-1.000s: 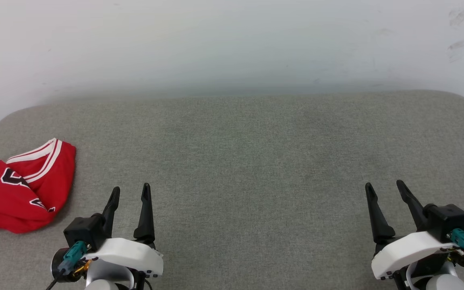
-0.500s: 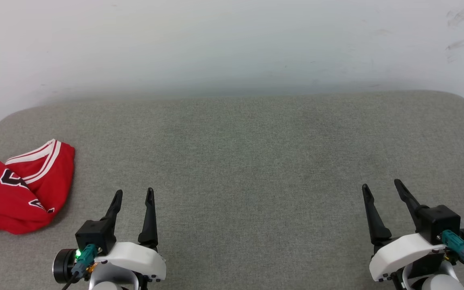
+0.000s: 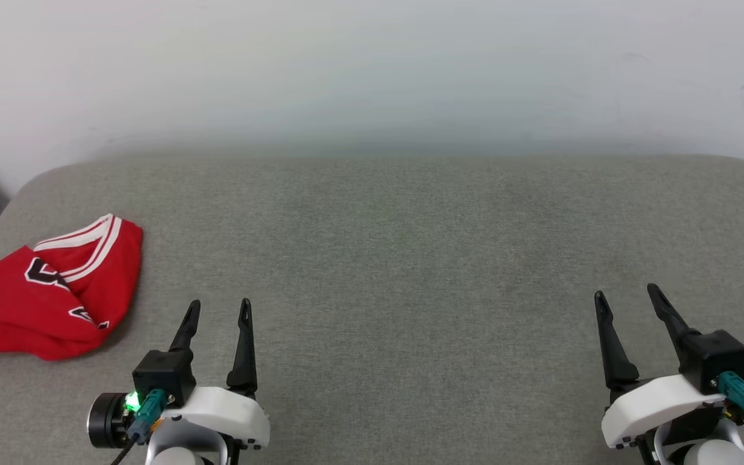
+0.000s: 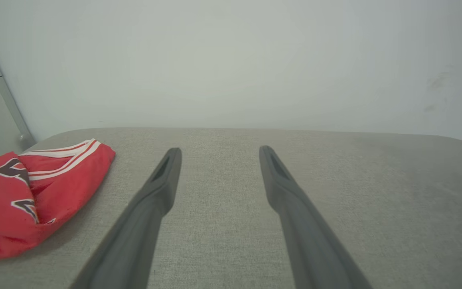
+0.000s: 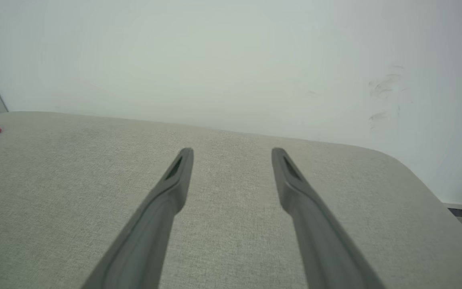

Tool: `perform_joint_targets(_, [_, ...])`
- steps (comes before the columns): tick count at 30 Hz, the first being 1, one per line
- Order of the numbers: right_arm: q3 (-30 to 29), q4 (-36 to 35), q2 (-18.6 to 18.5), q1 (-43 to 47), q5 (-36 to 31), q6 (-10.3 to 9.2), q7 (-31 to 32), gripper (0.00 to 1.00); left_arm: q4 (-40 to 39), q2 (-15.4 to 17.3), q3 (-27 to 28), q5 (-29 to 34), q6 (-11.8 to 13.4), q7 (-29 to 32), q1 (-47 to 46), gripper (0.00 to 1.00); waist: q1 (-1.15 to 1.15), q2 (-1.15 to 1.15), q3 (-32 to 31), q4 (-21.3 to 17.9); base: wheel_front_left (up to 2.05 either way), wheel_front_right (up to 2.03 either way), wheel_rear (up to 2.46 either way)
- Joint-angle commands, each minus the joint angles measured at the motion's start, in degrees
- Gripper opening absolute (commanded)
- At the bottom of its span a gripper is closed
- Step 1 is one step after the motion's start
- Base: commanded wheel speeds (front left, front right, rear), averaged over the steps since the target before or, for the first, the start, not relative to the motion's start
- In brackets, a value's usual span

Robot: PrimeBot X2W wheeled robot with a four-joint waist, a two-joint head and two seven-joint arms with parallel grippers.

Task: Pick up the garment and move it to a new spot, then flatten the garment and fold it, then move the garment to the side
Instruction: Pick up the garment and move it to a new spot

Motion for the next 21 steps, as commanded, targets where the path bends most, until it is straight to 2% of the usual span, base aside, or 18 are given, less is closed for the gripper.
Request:
perform_joint_targets(1, [0.14,-0.25,0.18,0.02,-1.11,-0.04,-0.53,1.0,0.04,-0.01,-0.07,0.9,0.29,-0.42,-0.57,1.0,0.0,0.0,-0.06,1.57,0.0,0.0,0.0])
perform_joint_targets(21, [5.13,-0.68,0.15,0.25,1.24,-0.04,0.09,1.0,2.14,0.17,1.11,-1.1,0.32,-0.56,-1.3,1.0,0.0,0.0,-0.88,22.22,0.0,0.0,0.0])
